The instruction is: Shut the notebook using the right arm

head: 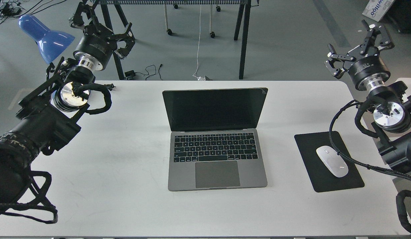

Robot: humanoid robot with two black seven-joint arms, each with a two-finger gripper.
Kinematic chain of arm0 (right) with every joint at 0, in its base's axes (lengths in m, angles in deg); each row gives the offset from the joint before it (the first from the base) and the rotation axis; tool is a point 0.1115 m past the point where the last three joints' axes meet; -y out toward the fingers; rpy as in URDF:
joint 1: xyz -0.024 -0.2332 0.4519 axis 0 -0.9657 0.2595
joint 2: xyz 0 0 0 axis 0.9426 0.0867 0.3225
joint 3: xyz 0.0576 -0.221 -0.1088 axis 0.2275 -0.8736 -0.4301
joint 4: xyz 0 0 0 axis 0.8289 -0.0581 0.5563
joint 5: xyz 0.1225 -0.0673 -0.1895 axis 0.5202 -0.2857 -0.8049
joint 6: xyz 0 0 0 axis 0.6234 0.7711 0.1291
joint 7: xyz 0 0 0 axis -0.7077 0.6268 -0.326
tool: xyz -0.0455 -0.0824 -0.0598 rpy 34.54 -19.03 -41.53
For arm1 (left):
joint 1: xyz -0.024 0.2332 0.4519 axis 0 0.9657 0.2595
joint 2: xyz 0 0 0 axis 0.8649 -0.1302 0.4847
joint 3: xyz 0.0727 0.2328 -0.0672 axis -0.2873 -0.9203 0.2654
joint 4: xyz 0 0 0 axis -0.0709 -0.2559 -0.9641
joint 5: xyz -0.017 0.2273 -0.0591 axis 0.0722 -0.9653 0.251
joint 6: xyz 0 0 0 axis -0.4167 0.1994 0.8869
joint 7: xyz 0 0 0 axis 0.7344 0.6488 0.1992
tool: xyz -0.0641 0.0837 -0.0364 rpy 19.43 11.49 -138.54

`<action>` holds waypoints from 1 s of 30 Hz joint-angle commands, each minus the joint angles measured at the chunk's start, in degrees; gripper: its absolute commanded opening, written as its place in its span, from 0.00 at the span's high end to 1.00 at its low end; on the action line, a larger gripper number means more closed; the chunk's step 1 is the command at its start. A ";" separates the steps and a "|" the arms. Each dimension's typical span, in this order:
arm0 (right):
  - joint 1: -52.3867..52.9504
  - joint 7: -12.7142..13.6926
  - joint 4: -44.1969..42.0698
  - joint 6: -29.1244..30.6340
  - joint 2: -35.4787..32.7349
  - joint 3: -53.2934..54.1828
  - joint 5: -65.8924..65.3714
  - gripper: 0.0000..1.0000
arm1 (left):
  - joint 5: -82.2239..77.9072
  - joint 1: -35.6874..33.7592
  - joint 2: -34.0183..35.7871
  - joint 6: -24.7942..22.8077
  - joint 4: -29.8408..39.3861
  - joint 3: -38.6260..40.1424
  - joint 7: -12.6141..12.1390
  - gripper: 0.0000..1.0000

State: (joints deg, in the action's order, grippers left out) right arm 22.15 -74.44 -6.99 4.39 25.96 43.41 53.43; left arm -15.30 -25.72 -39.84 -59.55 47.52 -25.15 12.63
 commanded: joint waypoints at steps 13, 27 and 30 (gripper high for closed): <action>4.38 -0.64 0.00 -0.46 -0.08 -9.71 -0.86 0.00 | 0.07 -0.05 0.06 0.00 0.00 0.26 0.00 0.00; 21.08 -1.26 -17.47 -0.02 15.28 -23.17 -0.95 0.00 | 0.07 0.04 0.06 0.00 0.00 0.35 0.00 0.00; 22.06 -1.26 -18.81 0.07 17.49 -25.71 -0.95 0.00 | 0.07 0.12 0.06 0.00 0.00 0.44 0.00 0.00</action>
State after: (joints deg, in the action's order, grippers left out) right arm 43.06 -75.66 -24.05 4.34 41.15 20.11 52.47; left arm -15.23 -25.65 -39.77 -59.55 47.53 -24.73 12.63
